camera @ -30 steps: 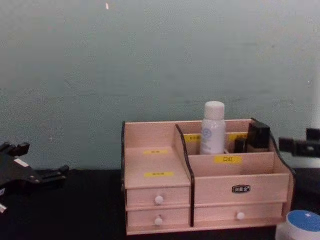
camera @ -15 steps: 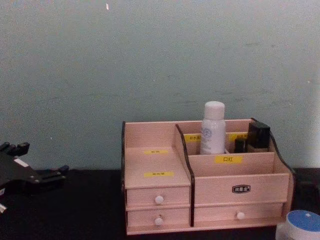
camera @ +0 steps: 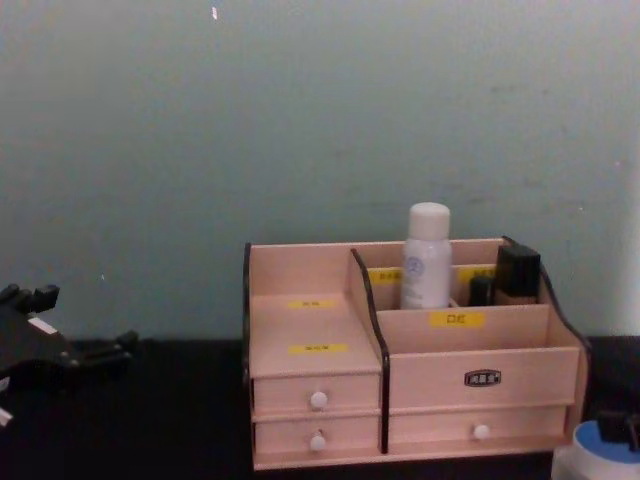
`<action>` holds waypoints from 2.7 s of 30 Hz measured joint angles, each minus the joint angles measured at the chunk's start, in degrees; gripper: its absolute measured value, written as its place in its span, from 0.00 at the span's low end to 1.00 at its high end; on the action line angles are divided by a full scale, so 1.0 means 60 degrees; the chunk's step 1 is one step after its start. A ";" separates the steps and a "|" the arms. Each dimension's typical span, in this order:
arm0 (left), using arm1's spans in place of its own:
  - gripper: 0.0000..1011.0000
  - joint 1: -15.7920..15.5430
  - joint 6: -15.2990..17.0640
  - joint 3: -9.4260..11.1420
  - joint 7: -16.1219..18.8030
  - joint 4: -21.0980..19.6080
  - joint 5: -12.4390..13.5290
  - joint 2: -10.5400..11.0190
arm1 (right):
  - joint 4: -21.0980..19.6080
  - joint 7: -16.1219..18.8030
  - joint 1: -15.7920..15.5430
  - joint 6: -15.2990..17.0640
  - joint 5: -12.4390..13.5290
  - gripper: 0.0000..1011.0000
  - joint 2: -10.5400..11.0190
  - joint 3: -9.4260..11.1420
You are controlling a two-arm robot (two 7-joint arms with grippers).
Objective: Pick up the facial cleanser and watermelon frost from the table and place them into the tiered storage box.
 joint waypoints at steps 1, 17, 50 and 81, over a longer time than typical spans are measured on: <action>0.99 -0.0001 0.0000 0.0000 0.0000 0.0000 0.0000 0.0000 | 0.0017 -0.0003 0.0016 0.0005 -0.0013 0.99 0.0000 -0.0019; 0.99 0.0000 0.0000 0.0000 0.0000 0.0000 0.0000 0.0000 | 0.0386 0.0086 0.0358 0.0093 -0.0295 0.99 -0.0051 -0.0434; 0.99 0.0000 0.0000 0.0000 0.0000 0.0000 0.0000 0.0000 | 0.0652 0.0173 0.0508 0.0282 -0.0435 0.99 -0.0128 -0.0635; 0.99 0.0000 0.0000 0.0000 0.0000 0.0000 -0.0001 0.0000 | 0.0895 0.0181 0.0614 0.0310 -0.0497 0.99 -0.0250 -0.0671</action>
